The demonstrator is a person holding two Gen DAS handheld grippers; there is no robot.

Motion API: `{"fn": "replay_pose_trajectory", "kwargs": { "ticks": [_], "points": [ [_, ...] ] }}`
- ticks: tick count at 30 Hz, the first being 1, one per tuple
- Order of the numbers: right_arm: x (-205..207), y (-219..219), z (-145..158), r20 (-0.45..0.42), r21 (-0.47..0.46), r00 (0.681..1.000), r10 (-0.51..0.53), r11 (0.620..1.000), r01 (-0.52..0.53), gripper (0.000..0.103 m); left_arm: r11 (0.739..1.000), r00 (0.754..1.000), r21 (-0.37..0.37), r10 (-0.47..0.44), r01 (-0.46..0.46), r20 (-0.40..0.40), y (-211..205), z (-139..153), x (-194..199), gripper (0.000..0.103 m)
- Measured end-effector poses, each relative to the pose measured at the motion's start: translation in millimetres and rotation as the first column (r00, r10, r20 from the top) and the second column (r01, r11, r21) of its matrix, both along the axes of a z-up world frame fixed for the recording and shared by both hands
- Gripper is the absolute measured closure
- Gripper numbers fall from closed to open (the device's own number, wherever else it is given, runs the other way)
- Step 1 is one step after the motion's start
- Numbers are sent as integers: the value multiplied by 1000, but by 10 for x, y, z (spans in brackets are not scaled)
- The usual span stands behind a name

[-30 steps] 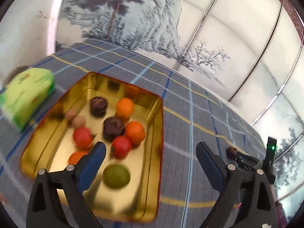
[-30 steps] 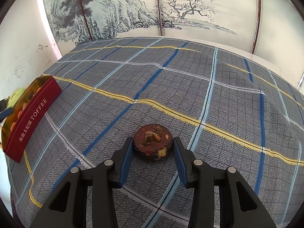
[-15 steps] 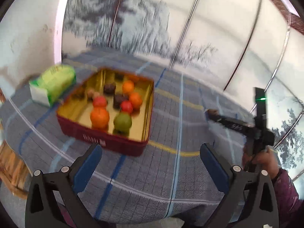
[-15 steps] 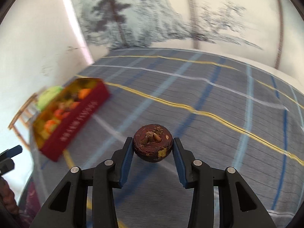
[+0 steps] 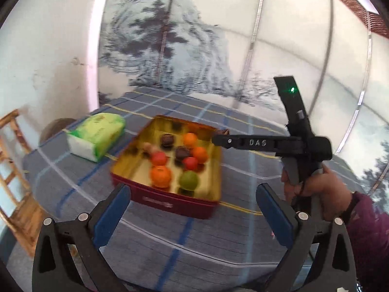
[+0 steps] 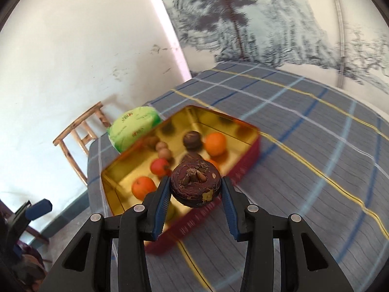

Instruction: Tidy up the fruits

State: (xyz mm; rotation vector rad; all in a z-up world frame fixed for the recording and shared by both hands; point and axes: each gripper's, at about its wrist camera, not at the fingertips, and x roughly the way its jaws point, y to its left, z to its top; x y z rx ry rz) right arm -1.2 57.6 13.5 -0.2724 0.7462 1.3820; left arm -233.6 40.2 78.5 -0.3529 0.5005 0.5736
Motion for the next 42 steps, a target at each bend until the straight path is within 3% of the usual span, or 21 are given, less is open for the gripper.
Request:
{"fn": "replay_pose_trajectory", "kwargs": {
  "ticks": [11, 20, 25, 32, 36, 42],
  "points": [
    [-103, 741, -100, -17, -68, 999, 34, 997, -36, 60, 990, 992, -56, 129, -128, 12, 583, -185, -163, 1],
    [-153, 1093, -246, 15, -126, 1000, 18, 992, -16, 60, 996, 995, -31, 86, -85, 48, 664, -232, -157, 1],
    [-169, 1193, -298, 56, -147, 998, 5, 989, 3, 60, 997, 1000, -73, 9, -9, 7, 723, -251, -24, 1],
    [-120, 1010, -182, 23, -84, 1000, -19, 996, 21, 59, 999, 1000, -33, 23, -24, -15, 718, -135, 61, 1],
    [-151, 717, -56, 36, -32, 998, -44, 998, 45, 58, 999, 999, 28, 33, -33, -14, 645, -35, 68, 1],
    [-261, 64, 103, 88, 54, 987, -131, 990, 127, 47, 985, 996, 154, 80, -76, -24, 508, 141, 88, 1]
  ]
}}
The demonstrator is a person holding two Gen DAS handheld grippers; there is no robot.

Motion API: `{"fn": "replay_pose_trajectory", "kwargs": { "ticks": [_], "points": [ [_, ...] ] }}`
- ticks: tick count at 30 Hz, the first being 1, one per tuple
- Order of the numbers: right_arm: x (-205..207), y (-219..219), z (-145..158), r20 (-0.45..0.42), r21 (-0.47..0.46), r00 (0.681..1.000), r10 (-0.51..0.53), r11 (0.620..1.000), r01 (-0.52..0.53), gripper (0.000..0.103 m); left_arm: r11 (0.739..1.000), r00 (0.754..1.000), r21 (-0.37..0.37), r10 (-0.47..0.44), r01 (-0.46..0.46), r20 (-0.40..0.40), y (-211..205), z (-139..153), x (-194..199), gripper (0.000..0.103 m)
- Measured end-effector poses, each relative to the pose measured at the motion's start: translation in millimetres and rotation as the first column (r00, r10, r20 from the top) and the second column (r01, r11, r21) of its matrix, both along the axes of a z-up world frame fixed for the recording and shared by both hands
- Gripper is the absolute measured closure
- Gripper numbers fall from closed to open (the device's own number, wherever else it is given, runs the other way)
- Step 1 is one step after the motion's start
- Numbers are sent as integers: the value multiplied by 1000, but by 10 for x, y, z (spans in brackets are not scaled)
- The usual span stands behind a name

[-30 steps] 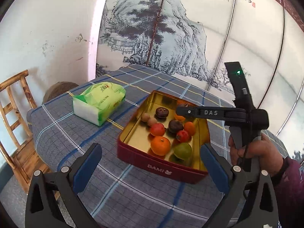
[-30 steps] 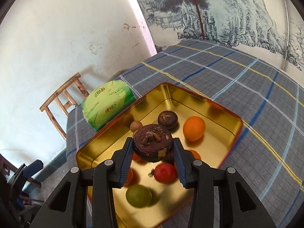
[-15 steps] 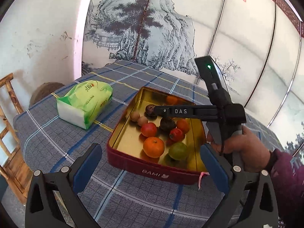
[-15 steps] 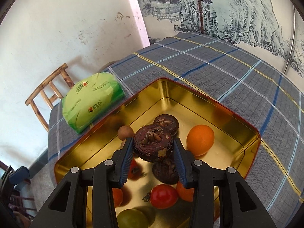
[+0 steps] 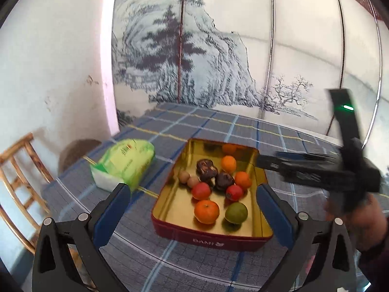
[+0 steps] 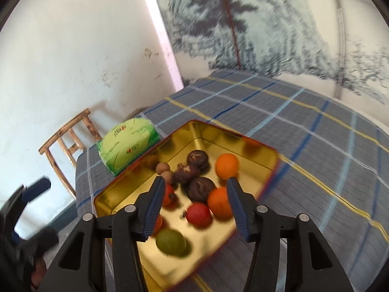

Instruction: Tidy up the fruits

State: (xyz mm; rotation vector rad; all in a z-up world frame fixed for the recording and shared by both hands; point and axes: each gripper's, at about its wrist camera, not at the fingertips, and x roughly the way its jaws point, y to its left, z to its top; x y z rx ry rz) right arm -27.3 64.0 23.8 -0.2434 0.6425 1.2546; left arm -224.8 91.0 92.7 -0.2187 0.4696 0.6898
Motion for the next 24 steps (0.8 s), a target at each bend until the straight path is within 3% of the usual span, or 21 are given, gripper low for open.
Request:
{"fn": "replay_pose_trajectory", "kwargs": {
  "ticks": [6, 14, 24],
  "points": [
    [-143, -647, 247, 94, 97, 990, -108, 990, 99, 32, 994, 996, 75, 81, -84, 36, -75, 242, -60, 1],
    [-382, -1158, 528, 168, 214, 966, -198, 964, 160, 15, 992, 994, 99, 67, -75, 90, -200, 606, -163, 1],
    [-663, -1369, 713, 221, 255, 955, -199, 957, 140, 11, 987, 980, 162, -17, -15, 198, -452, 978, -370, 1]
  ]
}}
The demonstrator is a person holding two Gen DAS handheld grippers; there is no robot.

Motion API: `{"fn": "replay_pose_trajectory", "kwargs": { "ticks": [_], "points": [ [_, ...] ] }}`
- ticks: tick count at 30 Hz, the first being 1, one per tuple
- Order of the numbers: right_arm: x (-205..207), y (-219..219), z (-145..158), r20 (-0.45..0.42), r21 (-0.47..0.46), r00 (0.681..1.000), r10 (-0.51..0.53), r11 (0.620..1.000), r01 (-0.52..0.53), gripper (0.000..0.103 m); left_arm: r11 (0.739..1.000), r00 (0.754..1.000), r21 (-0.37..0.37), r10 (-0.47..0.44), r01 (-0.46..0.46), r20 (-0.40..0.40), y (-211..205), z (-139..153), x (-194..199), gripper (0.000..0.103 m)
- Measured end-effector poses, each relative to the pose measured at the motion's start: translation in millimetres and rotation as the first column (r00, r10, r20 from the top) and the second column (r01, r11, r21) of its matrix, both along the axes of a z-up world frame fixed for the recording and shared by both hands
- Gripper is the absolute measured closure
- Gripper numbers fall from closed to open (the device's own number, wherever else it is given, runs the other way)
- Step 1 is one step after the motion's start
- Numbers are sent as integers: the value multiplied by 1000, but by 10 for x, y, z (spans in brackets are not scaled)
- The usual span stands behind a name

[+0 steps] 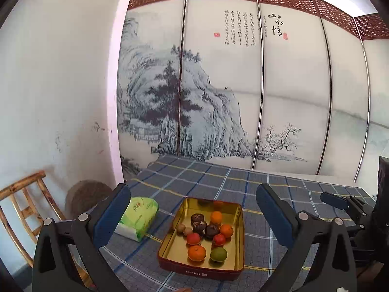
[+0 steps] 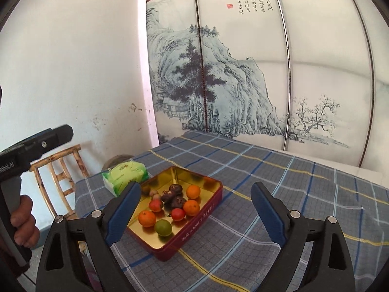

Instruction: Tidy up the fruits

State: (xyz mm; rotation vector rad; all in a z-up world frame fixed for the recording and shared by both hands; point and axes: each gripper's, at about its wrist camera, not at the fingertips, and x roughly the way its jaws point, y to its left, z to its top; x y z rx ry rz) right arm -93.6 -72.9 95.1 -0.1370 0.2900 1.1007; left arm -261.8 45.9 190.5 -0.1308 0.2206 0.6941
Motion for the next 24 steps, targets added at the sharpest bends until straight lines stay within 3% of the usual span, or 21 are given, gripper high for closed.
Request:
{"fn": "replay_pose_trajectory", "kwargs": {
  "ticks": [7, 15, 20, 24],
  "points": [
    [-82, -129, 97, 19, 21, 1000, -15, 1000, 14, 10, 999, 999, 28, -19, 18, 37, -66, 136, -102, 1],
    [-47, -158, 37, 19, 4, 1000, -19, 1000, 19, 8, 999, 998, -1, -53, 53, 20, -36, 60, -32, 1],
    [355, -148, -190, -64, -69, 996, -57, 996, 53, 7, 1000, 1000, -17, -24, 24, -14, 23, -69, 67, 1],
    [1093, -196, -579, -167, -230, 972, -163, 966, 123, 7, 999, 997, -33, -7, 5, -76, 94, -171, 182, 1]
  ]
}}
